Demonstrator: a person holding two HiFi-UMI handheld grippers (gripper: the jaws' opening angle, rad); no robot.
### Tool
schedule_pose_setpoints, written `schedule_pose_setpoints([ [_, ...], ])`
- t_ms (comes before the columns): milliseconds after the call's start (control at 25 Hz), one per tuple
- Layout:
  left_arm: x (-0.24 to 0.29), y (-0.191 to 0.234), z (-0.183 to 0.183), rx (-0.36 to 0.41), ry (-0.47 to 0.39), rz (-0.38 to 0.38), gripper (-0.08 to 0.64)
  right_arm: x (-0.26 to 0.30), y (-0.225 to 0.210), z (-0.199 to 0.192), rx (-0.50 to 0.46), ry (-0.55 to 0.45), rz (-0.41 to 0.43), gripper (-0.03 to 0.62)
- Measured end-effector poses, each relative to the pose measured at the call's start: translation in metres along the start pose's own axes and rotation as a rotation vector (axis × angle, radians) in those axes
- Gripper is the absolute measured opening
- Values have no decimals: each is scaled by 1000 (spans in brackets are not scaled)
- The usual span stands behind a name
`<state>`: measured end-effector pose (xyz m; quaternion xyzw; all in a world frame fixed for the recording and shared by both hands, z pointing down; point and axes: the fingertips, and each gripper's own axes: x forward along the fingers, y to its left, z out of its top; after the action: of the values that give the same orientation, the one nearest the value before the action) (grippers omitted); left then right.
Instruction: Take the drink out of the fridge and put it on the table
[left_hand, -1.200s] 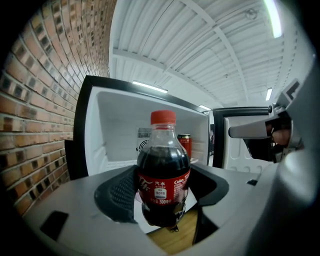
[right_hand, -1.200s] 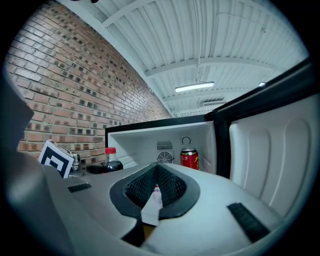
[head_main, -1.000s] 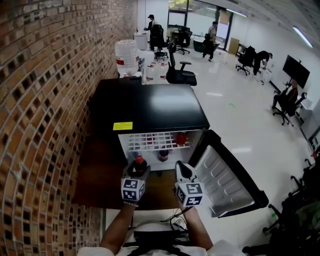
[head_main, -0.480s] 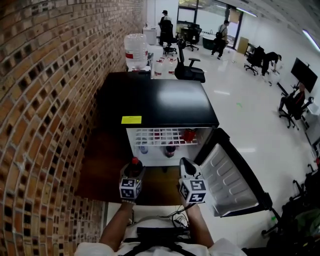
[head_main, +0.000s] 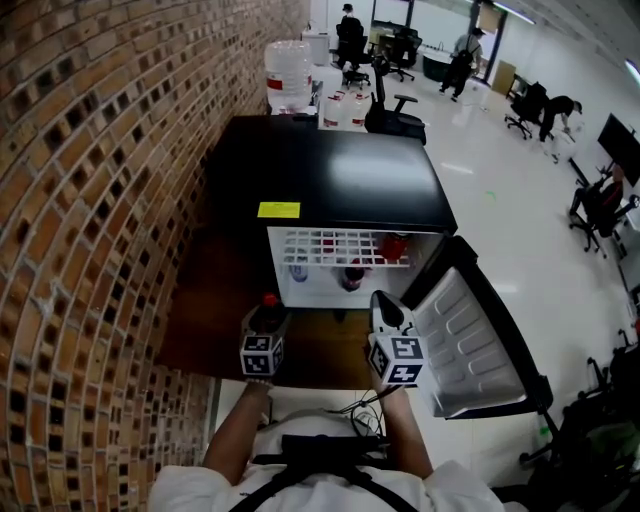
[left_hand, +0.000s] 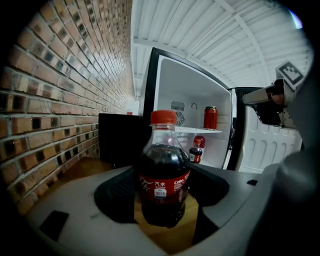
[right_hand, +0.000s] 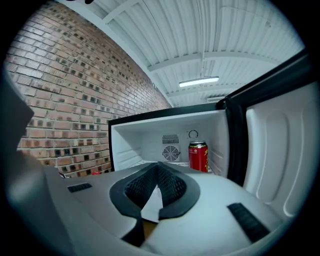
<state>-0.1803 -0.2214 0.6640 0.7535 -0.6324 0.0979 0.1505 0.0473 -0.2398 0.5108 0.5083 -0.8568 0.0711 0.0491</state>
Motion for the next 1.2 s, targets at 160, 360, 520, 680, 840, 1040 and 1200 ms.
schedule_pose_setpoints([
  [160,4,11,-10,-12,10,23,301,1,-3,4,-2,-10,-3,14],
  [360,6,21,-27,-18,41,40,301,0,-7,6,2,-16,-18,14],
  [520,10,28,-41,-39,52,56,301,-1,-11,7,4,-19,-28,15],
  [680,17,46,-62,-43,75,92,301,2,-14,9,7,-17,-34,15],
  [840,19,59,-86,-65,127,117,301,0,-11,2,5,0,-34,14],
  [1040,34,74,-101,-95,177,129,301,2,-10,0,-2,9,-34,14],
  [1200,46,81,-108,-103,221,140,301,2,-11,0,-5,9,-36,15],
])
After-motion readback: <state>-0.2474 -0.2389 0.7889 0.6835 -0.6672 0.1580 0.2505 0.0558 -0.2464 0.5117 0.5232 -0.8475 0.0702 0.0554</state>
